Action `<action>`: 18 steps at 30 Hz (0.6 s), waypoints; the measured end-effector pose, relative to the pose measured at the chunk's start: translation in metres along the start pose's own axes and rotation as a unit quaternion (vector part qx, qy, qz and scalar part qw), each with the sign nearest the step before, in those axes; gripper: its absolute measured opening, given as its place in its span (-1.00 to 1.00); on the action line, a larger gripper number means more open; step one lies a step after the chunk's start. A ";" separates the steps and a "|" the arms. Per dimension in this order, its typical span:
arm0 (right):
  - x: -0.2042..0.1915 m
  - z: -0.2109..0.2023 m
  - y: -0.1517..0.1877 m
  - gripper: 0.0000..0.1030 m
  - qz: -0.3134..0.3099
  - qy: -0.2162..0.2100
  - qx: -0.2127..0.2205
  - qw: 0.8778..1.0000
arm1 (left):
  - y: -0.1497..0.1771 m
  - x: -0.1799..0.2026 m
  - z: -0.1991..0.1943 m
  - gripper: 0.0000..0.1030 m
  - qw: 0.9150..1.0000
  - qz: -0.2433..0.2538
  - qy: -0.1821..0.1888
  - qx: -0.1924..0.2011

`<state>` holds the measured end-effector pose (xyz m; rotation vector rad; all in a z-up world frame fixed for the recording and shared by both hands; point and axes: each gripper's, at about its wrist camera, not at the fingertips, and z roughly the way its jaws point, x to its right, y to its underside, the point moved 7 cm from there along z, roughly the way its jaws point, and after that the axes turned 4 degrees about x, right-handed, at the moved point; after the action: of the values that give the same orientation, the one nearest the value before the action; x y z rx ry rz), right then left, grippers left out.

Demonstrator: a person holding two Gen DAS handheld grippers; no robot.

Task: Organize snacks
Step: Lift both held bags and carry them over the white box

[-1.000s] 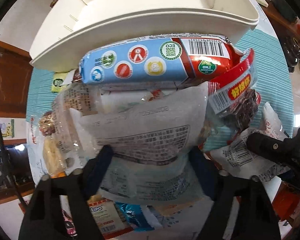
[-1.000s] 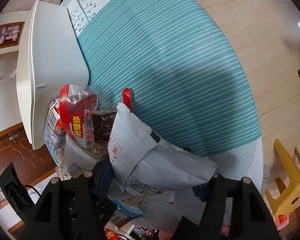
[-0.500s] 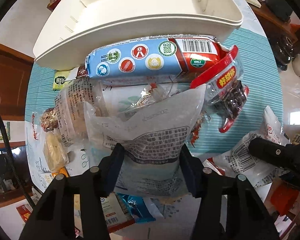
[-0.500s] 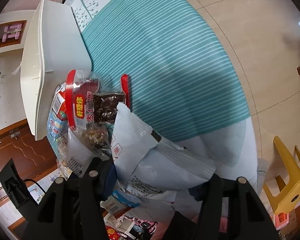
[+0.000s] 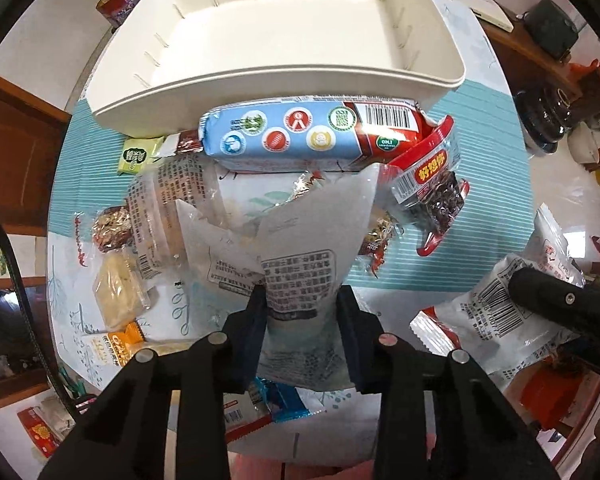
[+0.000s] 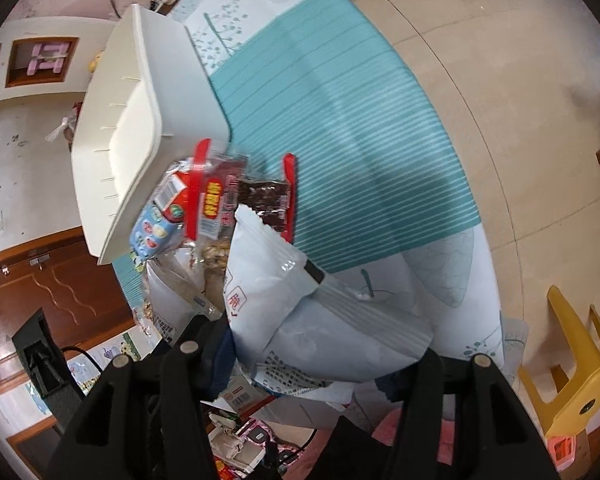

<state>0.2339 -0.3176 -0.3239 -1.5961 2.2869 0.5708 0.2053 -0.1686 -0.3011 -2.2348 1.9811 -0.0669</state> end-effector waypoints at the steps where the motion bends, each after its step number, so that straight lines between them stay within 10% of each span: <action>1: -0.001 -0.002 0.001 0.09 -0.002 -0.002 0.002 1.000 | 0.000 -0.003 -0.003 -0.40 1.000 -0.004 -0.002 0.000; 18: -0.046 -0.033 0.020 0.08 -0.063 -0.042 0.041 0.996 | -0.003 -0.050 -0.073 -0.46 0.999 -0.022 0.017 0.038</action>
<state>0.2301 -0.2889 -0.2709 -1.6313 2.1044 0.4967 0.1920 -0.1247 -0.2255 -2.2446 1.9126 -0.1837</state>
